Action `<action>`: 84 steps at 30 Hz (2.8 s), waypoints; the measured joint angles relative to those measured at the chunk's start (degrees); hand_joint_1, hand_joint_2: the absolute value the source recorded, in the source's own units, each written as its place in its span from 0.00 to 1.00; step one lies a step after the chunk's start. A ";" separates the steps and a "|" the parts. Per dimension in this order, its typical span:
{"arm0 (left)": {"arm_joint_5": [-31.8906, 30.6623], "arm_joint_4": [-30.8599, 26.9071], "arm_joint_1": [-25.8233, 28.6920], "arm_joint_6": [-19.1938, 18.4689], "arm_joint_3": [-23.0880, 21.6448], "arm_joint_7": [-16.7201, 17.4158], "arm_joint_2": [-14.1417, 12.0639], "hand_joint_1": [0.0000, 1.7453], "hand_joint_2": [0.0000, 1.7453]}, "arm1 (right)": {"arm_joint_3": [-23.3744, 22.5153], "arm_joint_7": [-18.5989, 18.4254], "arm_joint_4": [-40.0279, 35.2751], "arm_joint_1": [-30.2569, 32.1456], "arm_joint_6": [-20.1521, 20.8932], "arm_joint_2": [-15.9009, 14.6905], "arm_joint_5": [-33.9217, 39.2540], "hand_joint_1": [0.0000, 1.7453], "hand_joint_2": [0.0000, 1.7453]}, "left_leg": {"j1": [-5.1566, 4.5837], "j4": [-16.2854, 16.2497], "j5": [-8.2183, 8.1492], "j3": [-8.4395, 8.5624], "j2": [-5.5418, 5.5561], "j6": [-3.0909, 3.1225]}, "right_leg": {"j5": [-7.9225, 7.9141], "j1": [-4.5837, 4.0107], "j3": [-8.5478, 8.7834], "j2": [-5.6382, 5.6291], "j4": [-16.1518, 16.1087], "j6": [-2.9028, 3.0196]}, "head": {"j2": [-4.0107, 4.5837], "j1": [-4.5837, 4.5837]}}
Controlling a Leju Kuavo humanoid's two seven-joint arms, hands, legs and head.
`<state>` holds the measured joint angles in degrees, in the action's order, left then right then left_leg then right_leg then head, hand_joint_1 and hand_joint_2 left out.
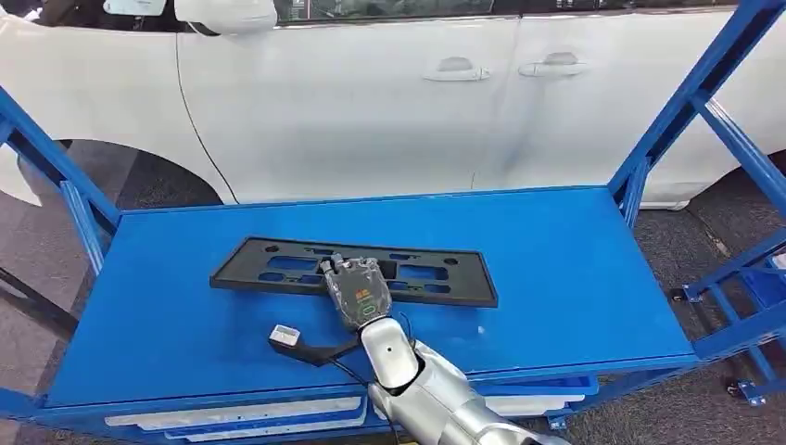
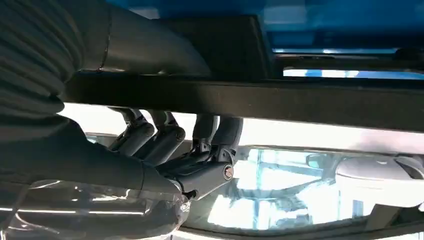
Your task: Take the parts from the cabinet and place them on the table.
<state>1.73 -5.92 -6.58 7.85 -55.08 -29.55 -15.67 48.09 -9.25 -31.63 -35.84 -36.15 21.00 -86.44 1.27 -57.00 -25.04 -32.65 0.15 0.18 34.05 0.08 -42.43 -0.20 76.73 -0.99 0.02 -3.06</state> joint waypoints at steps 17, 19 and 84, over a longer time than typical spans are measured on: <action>0.04 0.00 -0.18 -0.68 0.11 -3.87 0.09 0.00 1.00 | -2.66 1.00 -3.16 0.50 -1.09 -0.59 0.06 1.00 1.00 | 0.13 -16.59 -6.89 -7.89 0.14 -3.11 | -9.13 -0.41 9.60 0.16 -20.24 3.42 | 0.00 0.63; 0.07 0.00 -0.19 -0.68 0.35 -4.03 0.09 0.00 1.00 | -3.63 1.42 -5.27 0.47 -1.12 -1.07 0.55 1.00 1.00 | 0.13 -8.26 -1.83 -4.12 0.13 -2.99 | -8.70 -0.37 9.62 0.10 -19.63 3.18 | 0.00 0.66; 0.09 0.00 0.54 3.19 7.17 -2.10 3.48 0.00 1.00 | -28.06 33.88 -74.90 15.49 56.41 -18.45 116.71 1.00 1.00 | -0.73 -0.26 -4.06 4.79 0.26 -1.25 | -11.40 -0.28 6.42 0.70 -19.07 1.55 | -0.02 -0.09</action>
<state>1.81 -5.92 -6.04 11.04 -47.91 -31.65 -12.20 20.02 24.63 -106.53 -20.35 20.26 2.56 30.27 0.54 -57.26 -29.10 -27.86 0.41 -1.07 22.65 -0.20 -36.01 0.50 57.66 0.56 0.00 -3.15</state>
